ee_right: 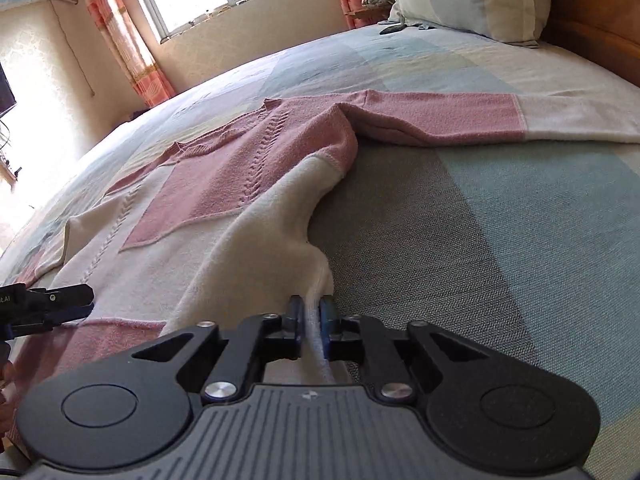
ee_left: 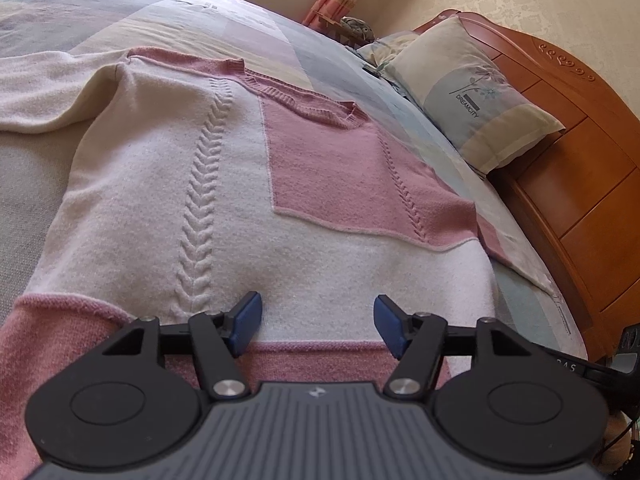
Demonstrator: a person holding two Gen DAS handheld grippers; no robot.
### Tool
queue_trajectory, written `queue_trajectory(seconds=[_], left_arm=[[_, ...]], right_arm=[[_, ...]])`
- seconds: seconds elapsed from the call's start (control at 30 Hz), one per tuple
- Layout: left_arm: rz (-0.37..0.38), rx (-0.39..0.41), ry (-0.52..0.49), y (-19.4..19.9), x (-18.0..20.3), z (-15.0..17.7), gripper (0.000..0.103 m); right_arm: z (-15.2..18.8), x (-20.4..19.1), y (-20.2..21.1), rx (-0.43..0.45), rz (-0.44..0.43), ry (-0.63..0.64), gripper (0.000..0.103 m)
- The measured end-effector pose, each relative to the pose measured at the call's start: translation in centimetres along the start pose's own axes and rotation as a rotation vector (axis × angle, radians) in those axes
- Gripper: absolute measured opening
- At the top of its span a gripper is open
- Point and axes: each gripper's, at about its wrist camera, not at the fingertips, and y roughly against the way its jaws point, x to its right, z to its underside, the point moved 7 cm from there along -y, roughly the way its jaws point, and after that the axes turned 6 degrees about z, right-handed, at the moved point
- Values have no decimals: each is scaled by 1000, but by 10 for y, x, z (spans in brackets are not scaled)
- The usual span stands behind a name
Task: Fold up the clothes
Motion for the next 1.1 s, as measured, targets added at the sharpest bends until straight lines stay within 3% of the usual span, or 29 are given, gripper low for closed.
queue_trajectory(seconds=[0.3, 0.37, 0.4, 0.57, 0.67, 0.73, 0.8, 0.87, 0.9, 0.97, 1.03, 1.1], left_arm=[[-34, -35, 5, 17, 2, -7, 63], [-47, -26, -7, 22, 3, -10, 64], [-56, -24, -8, 24, 2, -11, 64], [-60, -58, -79, 32, 9, -2, 64], [-113, -81, -215, 28, 17, -1, 64], [-146, -85, -298, 26, 22, -1, 65], [-171, -115, -314, 26, 18, 10, 66], [-192, -134, -314, 32, 12, 27, 66], [-199, -136, -307, 39, 9, 39, 65], [-190, -122, -320, 59, 11, 64, 76], [-207, -135, -367, 76, 18, 88, 80], [-215, -183, -411, 81, 26, 92, 81]], right_arm=[[-15, 31, 68, 57, 61, 20, 15], [-19, 41, 67, 66, 71, -13, 21], [-18, 45, 63, 57, 69, -38, 31], [-5, 49, 52, 16, 49, -79, 33], [-2, 27, 49, 5, -5, -15, 37], [-7, 1, 44, 3, -45, 76, 52], [-6, -32, 33, 10, -82, 206, 64], [5, -53, 18, -23, -82, 298, 64], [14, -54, 11, -57, -58, 323, 64], [33, -47, 18, -40, -29, 381, 64], [49, -34, 37, -32, -10, 408, 76], [62, -18, 56, -47, 4, 406, 81]])
